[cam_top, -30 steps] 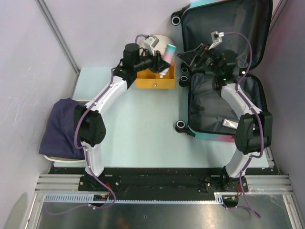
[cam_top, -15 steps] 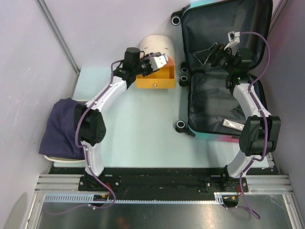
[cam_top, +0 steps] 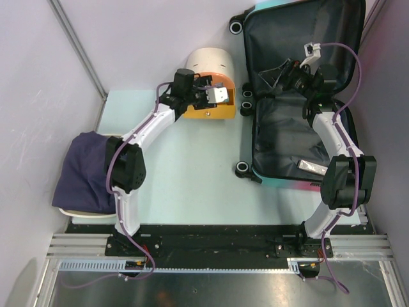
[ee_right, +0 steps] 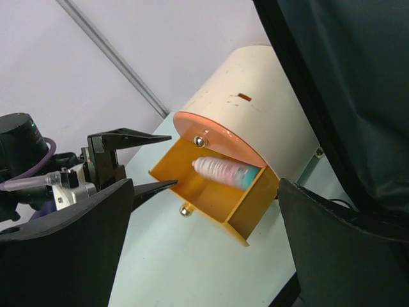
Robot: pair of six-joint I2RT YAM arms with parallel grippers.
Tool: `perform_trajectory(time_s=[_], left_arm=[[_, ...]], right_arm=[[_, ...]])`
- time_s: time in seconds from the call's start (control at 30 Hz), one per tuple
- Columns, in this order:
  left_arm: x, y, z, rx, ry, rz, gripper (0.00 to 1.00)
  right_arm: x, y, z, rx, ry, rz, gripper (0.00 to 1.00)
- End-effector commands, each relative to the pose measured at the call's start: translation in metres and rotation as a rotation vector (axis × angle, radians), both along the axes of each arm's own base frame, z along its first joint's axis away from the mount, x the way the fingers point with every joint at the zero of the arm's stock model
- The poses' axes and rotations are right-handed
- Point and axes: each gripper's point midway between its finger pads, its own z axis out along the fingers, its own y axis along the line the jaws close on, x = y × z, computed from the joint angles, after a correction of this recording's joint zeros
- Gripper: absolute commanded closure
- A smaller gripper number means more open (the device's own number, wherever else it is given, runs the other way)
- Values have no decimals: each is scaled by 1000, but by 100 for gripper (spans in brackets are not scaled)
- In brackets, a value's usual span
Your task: Open, take out, and arrange the luggage
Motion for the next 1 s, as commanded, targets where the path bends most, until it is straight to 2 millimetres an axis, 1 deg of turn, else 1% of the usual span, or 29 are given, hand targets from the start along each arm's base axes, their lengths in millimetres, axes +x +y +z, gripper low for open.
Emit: perform_trajectory(time_s=[0.0, 0.1, 0.13, 0.2, 0.23, 0.27, 0.3, 0.33, 0.4, 0.43, 0.53, 0.57, 0.6, 0.67, 0.7, 0.77, 0.8, 0.83, 0.87, 0.9, 0.93, 0.97], left_arm=[[-9, 0, 56, -40, -115, -19, 25], [-18, 0, 65, -79, -98, -19, 25], [-28, -3, 73, -135, -67, -32, 29], [-44, -9, 74, -180, -15, -72, 35], [-55, -14, 64, -214, 49, -94, 41], [-61, -13, 66, -241, 76, -92, 44], [-66, -16, 62, -297, 145, -67, 51], [-69, -17, 60, -327, 187, -55, 56], [-74, -18, 54, -387, 275, -26, 70], [-77, -18, 46, -436, 354, 9, 78], [-81, -16, 21, -478, 473, 91, 85], [-78, -14, 17, -485, 485, 121, 88], [-73, -10, 5, -498, 513, 185, 90], [-63, -3, -6, -500, 527, 243, 94], [-56, 2, -14, -490, 522, 284, 96], [-48, 5, -22, -474, 513, 311, 98], [-42, 8, -22, -469, 497, 330, 99], [-37, 10, -35, -458, 514, 347, 100], [-33, 10, -39, -456, 517, 355, 100], [-28, 9, -38, -460, 511, 360, 100], [-23, 9, -49, -451, 521, 374, 100], [-18, 9, -53, -449, 522, 379, 100]], right_arm=[[-9, 3, 20, -11, -65, 19, 1], [-9, 4, 20, -9, -65, 30, 1], [-10, 5, 20, -10, -64, 32, 1], [-10, 5, 18, -14, -57, 34, 1], [-10, 5, 17, -15, -53, 36, 1], [-10, 5, 15, -17, -48, 37, 1], [-11, 5, 14, -16, -42, 39, 1], [-8, -7, 16, -19, -46, 14, 1], [-9, -9, 15, -22, -41, 11, 1], [-8, -9, 14, -24, -40, 10, 1], [-8, -12, 12, -30, -33, 7, 1], [-9, -12, 12, -30, -29, 7, 1], [-8, -12, 11, -29, -25, 7, 1], [-8, -13, 10, -29, -21, 7, 1], [-8, -13, 9, -30, -20, 7, 1], [-8, -12, 9, -27, -17, 13, 1], [-8, -11, 8, -27, -16, 16, 1], [-6, -11, 6, -27, -11, 15, 1], [-6, -11, 6, -27, -11, 15, 1], [-6, -11, 7, -28, -12, 13, 1], [-4, -12, 5, -29, -7, 10, 1], [-3, -12, 5, -29, -5, 7, 1]])
